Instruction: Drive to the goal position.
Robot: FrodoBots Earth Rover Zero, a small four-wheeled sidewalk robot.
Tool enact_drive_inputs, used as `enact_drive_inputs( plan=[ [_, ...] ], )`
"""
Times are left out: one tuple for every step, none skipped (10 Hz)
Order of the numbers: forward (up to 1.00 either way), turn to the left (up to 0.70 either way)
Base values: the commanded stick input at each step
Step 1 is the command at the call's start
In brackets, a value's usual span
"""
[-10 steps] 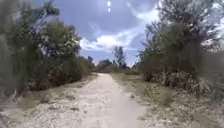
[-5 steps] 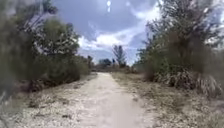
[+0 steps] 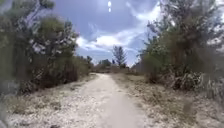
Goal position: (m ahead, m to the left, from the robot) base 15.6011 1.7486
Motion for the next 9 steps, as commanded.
enact_drive_inputs(
  plan=[
    [0.50, 0.00],
    [0.50, 0.00],
    [0.50, 0.00],
    [0.50, 0.00],
    [0.50, 0.00],
    [0.50, 0.00],
    [0.50, 0.00],
    [0.50, 0.00],
    [0.50, 0.00]
  ],
)
